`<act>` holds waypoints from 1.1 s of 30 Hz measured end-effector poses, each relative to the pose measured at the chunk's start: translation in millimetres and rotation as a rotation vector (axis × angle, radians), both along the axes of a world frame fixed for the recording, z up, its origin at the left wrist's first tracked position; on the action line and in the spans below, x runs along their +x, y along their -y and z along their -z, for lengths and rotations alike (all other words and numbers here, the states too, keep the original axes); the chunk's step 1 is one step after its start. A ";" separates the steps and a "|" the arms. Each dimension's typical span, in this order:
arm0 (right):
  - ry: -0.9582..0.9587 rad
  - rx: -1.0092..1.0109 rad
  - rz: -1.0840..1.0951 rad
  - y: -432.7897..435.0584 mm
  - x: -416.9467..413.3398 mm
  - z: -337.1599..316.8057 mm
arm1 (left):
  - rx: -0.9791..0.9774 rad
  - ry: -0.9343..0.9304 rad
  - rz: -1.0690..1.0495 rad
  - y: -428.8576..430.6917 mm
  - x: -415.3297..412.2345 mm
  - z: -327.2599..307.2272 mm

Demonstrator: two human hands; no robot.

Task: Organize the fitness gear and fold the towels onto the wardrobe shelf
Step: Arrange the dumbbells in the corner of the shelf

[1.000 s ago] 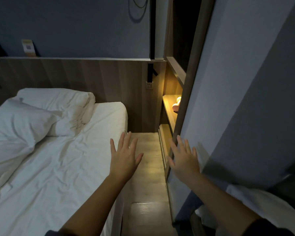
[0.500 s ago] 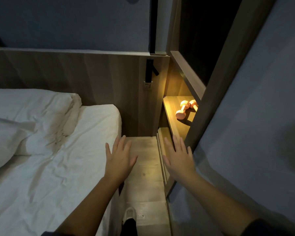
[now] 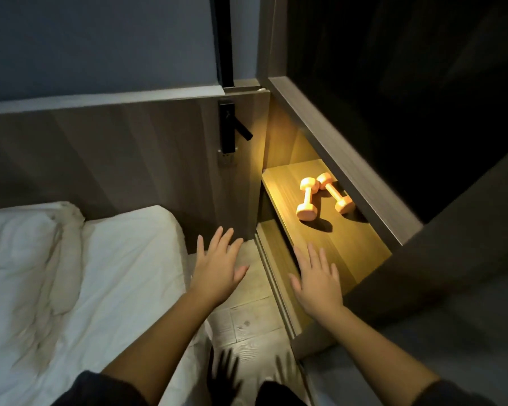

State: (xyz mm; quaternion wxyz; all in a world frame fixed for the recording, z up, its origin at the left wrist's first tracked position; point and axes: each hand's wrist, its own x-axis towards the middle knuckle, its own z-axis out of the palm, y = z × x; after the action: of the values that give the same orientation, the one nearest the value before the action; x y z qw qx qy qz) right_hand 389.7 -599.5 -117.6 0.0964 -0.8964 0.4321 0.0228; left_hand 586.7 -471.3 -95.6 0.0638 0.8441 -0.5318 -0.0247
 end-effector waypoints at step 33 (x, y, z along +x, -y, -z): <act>-0.007 0.175 0.590 169.0 153.2 128.8 | 0.297 0.038 0.876 320.6 176.9 110.5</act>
State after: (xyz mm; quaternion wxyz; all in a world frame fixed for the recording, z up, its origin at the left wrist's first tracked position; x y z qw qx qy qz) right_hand 542.9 -768.5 -246.4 0.1743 -0.7203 0.6705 0.0341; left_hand 763.6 -791.9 -206.1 -0.0841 0.5401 -0.8302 -0.1097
